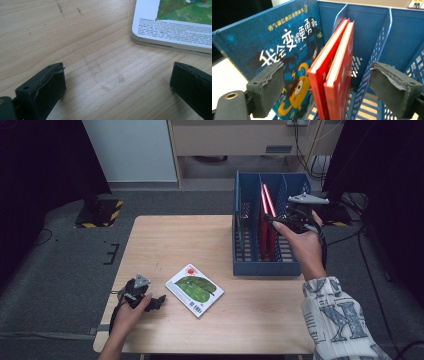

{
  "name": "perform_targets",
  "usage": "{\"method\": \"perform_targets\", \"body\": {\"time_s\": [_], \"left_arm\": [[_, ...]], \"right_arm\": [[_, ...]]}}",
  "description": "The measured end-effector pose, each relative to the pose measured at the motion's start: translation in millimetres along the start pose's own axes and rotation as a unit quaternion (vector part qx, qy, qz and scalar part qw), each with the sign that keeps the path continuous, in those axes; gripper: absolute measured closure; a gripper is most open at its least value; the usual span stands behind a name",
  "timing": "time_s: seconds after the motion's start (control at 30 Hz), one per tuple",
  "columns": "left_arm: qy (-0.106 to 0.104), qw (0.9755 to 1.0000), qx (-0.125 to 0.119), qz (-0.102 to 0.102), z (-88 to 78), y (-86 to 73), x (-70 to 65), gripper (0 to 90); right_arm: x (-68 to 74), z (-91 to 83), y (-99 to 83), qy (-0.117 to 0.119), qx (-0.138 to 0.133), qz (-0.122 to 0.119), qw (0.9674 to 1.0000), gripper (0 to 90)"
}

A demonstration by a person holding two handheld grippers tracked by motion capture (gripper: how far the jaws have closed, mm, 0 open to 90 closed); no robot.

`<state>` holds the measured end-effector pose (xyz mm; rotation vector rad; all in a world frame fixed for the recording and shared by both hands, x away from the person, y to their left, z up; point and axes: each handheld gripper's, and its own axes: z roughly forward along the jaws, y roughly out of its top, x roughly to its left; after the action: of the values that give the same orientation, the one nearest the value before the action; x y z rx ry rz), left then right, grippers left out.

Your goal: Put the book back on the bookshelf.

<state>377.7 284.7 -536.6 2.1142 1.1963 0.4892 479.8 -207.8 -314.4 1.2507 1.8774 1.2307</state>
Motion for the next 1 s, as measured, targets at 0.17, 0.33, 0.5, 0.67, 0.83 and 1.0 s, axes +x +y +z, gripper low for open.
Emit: {"method": "perform_targets", "body": {"time_s": [0.17, 0.33, 0.5, 0.67, 0.83, 1.0], "left_arm": [[0.000, 1.0000, 0.000, 0.000, 0.0, 0.0, 0.0, 0.0], [0.000, 1.0000, 0.000, 0.000, 0.0, 0.0, 0.0, 0.0], [0.000, 1.0000, 0.000, 0.000, 0.0, 0.0, 0.0, 0.0], [0.000, 1.0000, 0.000, 0.000, 0.2, 0.2, -0.3, 0.0], [0.000, 1.0000, 0.000, 0.000, 0.2, 0.3, -0.5, 0.0], [-0.001, 1.0000, 0.001, 0.002, 0.5, 0.6, -0.3, 0.0]], "right_arm": [[2.4, -5.5, -12.1, 0.006, 0.007, 0.002, 1.0000, 10.6], [9.0, -11.9, -22.3, 0.014, 0.011, -0.003, 0.9998, 9.5], [13.8, -17.8, -33.7, 0.013, 0.024, -0.012, 0.9995, 9.4], [17.2, -21.9, -44.8, 0.018, 0.028, -0.015, 0.9993, 9.5], [18.8, -22.7, -57.8, 0.025, 0.033, -0.003, 0.9991, 9.1], [26.5, -23.7, -69.3, 0.034, 0.034, -0.004, 0.9989, 9.8]]}}
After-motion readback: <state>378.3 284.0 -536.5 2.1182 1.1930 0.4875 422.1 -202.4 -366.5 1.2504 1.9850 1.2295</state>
